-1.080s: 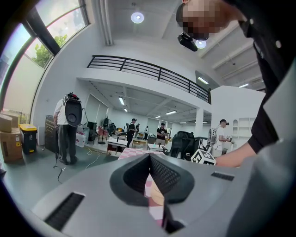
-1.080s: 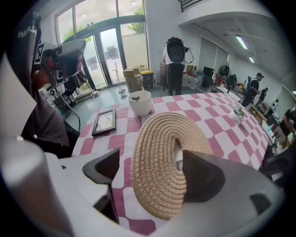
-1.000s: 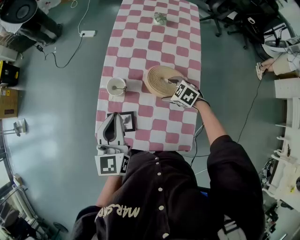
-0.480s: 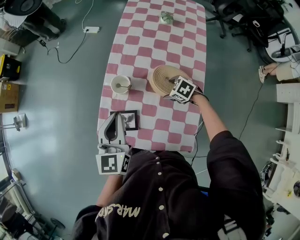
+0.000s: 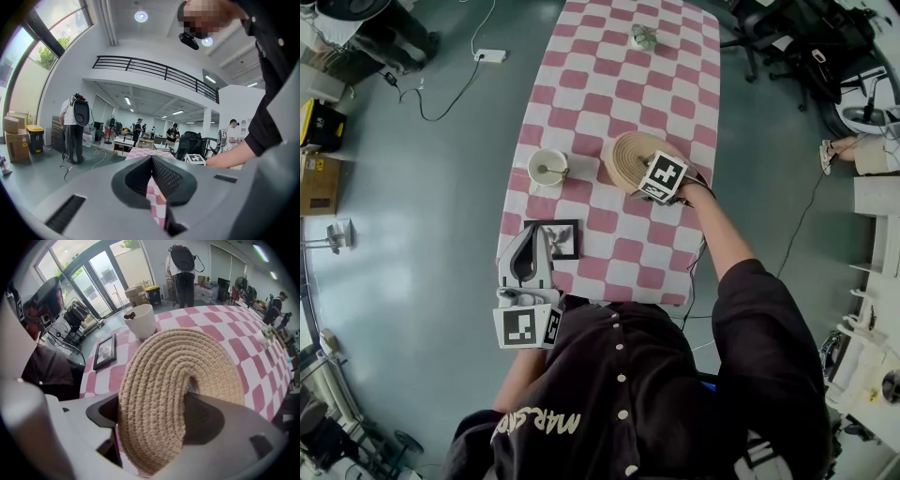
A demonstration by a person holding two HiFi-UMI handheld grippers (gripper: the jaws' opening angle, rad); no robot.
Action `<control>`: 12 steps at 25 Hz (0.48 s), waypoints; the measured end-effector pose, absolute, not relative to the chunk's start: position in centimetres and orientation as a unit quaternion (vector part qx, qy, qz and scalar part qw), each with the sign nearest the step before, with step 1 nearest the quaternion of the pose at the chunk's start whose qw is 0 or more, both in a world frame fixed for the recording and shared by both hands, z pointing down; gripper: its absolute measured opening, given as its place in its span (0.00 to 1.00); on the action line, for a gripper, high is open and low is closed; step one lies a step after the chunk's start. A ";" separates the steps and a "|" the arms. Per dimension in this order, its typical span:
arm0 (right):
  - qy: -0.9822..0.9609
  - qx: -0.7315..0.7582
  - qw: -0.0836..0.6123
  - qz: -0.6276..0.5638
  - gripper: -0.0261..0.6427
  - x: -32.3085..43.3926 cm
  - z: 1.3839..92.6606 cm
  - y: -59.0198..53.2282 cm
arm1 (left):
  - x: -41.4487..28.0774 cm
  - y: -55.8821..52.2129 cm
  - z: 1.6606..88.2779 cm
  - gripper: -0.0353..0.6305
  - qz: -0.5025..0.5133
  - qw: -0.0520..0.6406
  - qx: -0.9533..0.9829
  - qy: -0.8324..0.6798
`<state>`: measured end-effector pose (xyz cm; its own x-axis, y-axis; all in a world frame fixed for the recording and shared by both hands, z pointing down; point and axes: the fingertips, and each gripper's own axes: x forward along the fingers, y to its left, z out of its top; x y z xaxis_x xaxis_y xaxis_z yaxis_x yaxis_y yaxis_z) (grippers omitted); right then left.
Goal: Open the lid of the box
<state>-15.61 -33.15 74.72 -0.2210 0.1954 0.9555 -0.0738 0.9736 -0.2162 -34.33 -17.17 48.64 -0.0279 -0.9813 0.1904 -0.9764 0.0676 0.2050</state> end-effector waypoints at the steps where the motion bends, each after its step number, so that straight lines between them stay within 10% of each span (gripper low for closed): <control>1: -0.774 -0.034 0.624 0.106 0.62 -15.5 74.7 -33.2 | -34.3 -17.1 48.6 0.06 -0.009 0.141 0.682 -0.717; 12: -0.805 0.022 0.586 0.097 0.61 -15.3 71.4 -34.3 | -33.5 -17.5 47.7 0.06 -0.017 0.128 0.694 -0.709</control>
<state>-15.26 -34.35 71.38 -0.3132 0.0776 0.9465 -0.1486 0.9804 -0.1296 -33.50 -17.54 47.70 -0.0053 -0.9874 0.1579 -0.9790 0.0373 0.2005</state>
